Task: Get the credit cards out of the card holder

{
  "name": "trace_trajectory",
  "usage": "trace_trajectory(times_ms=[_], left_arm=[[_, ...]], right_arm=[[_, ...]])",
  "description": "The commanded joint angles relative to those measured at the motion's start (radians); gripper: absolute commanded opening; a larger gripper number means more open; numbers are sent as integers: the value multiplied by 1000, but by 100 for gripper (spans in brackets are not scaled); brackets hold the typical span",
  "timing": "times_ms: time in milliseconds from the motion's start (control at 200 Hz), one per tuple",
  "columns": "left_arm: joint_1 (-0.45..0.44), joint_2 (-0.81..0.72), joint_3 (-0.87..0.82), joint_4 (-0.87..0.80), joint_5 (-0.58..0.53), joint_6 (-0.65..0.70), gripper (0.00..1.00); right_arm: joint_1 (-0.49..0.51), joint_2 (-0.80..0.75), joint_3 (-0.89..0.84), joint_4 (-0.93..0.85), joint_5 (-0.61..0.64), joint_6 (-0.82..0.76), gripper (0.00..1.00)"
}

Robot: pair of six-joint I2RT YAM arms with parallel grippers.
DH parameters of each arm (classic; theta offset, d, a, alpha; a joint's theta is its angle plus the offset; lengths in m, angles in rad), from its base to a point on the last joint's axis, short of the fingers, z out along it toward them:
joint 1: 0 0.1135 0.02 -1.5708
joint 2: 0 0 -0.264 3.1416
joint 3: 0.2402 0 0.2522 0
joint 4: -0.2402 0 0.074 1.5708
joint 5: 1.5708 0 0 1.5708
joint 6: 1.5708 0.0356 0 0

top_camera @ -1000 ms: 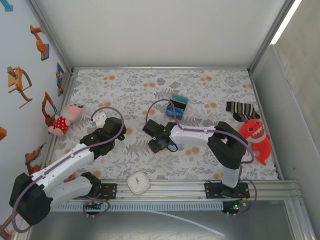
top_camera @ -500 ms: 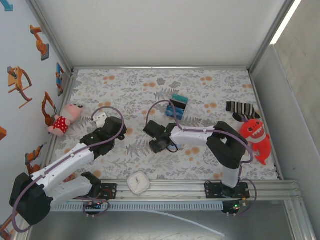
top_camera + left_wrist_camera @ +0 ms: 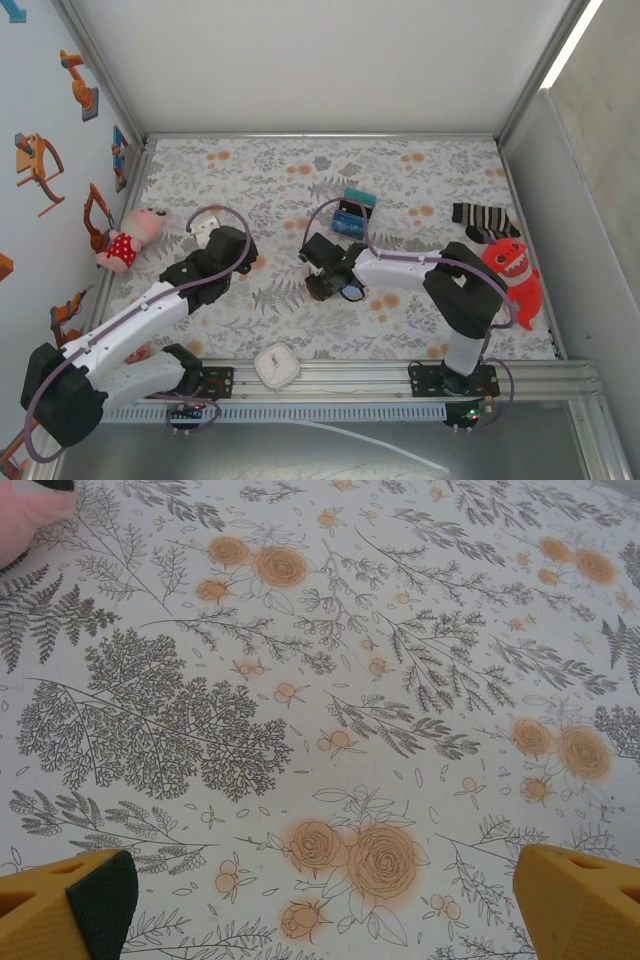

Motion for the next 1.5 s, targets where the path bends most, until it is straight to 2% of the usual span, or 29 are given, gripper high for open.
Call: trace_trajectory(times_ms=[0, 255, 947, 1097, 1282, 1497], left_arm=[[-19, 12, 34, 37, 16, 61, 97], [-69, 63, 76, 57, -10, 96, 97], [-79, 92, 106, 58, -21, 118, 97], [-88, 115, 117, 58, -21, 121, 97], [-90, 141, 120, 57, -23, 107, 97], [-89, 148, 120, 51, -26, 96, 97]], right_arm=[[-11, -48, -20, 30, -40, 16, 26], [-11, -53, 7, -62, 77, 3, 36], [-11, -104, 22, -177, 258, 49, 33], [-11, -118, 7, -154, 224, 56, 32], [-2, -111, -9, -49, 87, 92, 32], [27, -71, 22, -43, 71, 101, 30]])
